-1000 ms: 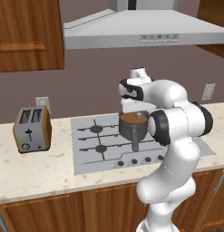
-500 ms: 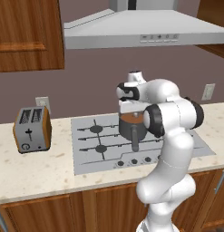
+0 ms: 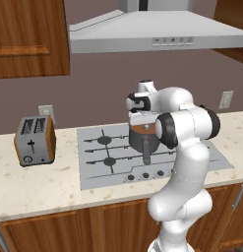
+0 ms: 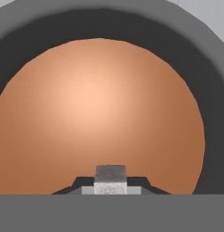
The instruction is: Pick up the sugar cube(s) and place them in the saucepan with hot chocolate.
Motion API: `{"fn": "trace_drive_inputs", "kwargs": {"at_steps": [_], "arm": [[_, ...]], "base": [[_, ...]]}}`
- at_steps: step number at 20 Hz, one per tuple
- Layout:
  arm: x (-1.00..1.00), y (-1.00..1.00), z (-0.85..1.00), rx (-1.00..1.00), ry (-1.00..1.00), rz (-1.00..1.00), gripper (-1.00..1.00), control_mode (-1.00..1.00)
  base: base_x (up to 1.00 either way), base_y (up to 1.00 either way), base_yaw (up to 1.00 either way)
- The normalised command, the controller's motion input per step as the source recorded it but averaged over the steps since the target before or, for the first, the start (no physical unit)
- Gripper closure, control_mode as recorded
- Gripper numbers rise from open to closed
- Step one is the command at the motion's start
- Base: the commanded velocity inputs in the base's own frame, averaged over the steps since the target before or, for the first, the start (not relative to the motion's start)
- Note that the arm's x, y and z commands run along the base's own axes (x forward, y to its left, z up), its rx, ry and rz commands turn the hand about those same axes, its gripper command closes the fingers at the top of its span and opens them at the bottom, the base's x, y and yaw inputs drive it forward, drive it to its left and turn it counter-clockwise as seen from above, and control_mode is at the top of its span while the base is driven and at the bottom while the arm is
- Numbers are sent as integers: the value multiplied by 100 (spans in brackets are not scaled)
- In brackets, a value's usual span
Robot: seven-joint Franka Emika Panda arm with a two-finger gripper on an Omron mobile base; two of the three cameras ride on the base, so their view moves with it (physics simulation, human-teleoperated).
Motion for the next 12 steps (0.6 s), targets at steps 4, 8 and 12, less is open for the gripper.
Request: {"fn": "trace_drive_inputs", "kwargs": {"at_steps": [4,8,12], "arm": [[0,0,-1,0,0,0,-100,-100],[0,0,0,0,0,0,-100,-100],[0,0,0,0,-1,0,-100,-100]], "base": [[0,0,0],[0,0,0],[0,0,0]]}}
